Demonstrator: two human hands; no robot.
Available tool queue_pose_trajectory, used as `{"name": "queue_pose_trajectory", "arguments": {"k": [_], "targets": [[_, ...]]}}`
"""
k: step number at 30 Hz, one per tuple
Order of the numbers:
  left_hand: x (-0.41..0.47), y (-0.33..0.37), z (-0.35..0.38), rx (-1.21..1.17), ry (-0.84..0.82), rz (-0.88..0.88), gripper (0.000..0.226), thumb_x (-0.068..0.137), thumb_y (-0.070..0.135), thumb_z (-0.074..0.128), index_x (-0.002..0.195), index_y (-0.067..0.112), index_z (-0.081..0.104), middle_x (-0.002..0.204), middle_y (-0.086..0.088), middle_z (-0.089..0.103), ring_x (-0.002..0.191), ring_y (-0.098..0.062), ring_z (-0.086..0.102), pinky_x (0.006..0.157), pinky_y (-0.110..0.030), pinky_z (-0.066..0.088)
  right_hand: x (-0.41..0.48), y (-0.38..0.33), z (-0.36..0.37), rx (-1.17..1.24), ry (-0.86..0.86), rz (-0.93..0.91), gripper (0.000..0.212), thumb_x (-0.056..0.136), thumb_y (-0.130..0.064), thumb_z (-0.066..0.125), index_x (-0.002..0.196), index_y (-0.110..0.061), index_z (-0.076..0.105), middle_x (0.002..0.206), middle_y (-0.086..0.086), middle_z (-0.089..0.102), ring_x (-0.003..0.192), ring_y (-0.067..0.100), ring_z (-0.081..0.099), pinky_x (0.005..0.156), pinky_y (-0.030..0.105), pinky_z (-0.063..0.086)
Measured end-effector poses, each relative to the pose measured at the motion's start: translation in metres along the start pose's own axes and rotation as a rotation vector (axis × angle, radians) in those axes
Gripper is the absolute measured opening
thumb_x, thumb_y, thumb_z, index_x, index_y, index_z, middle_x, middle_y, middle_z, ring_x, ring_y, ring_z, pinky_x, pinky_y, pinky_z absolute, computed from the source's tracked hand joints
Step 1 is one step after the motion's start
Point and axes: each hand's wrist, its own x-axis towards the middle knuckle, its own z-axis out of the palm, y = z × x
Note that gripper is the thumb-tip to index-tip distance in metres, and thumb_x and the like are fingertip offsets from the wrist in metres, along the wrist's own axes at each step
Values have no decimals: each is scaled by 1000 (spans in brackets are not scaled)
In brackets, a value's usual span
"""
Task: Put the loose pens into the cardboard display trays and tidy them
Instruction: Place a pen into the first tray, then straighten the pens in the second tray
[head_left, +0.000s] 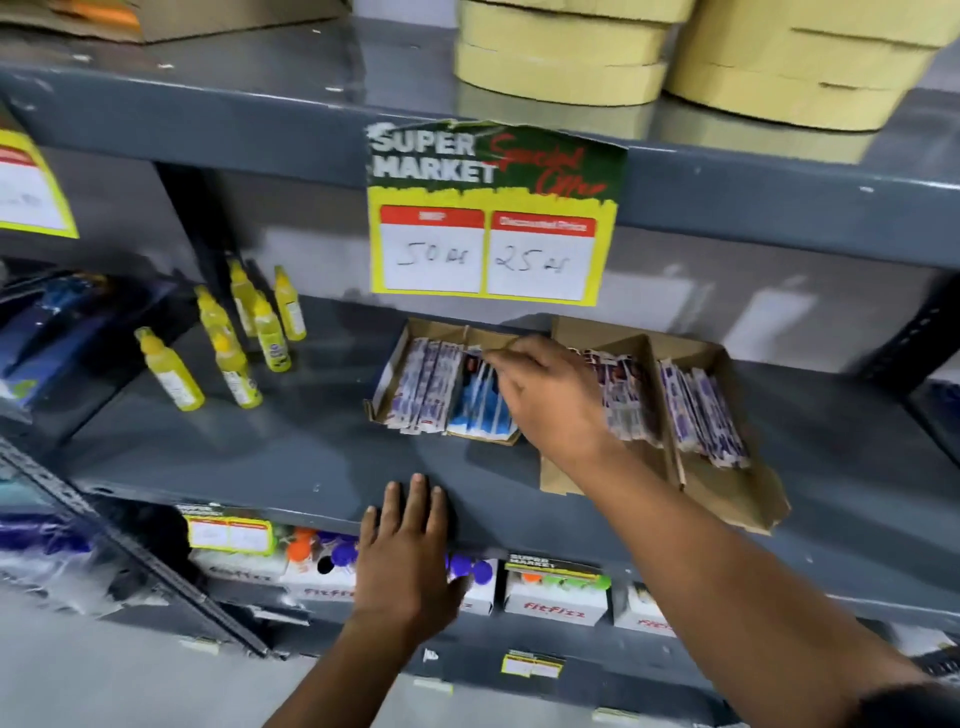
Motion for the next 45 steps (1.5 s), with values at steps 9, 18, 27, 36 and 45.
{"name": "queue_pose_trajectory", "arguments": {"k": [9,18,27,36,45], "targets": [[-3,-22,-8,2,-100,162,112,76,59,58,148,20,-18,157,-8,-25,142,-32,-22,113,-44,-13,30,-50,77,-398,-431,-36,23,59,-23,52,67,-22,74,72,-2,69,71,24,65,64,31,43],[3,-28,-3,5,-145,207,117,77,55,63,144,19,-26,153,-12,-33,139,-34,-28,111,-47,-15,28,-80,94,-424,-855,277,33,82,-3,54,111,-15,66,118,11,63,130,35,40,113,64,9],[-2,-31,2,-20,-82,211,111,80,54,61,147,19,-20,156,-13,-25,142,-34,-22,114,-45,-11,15,-79,67,-329,-700,302,43,75,-5,57,110,-29,67,111,0,66,115,28,54,112,58,19],[-3,-25,3,8,-60,183,111,81,51,61,145,19,-24,157,-12,-22,142,-33,-21,114,-46,-9,-43,-46,-5,-223,-577,451,42,90,-22,49,132,-24,52,138,-4,52,132,20,39,114,49,20],[-10,-19,-1,65,-49,149,111,78,57,61,149,17,-14,159,-14,-14,144,-34,-13,115,-44,-6,-116,-14,-49,-291,-673,655,57,98,-39,33,149,-16,24,159,4,21,147,23,12,118,46,9]]}}
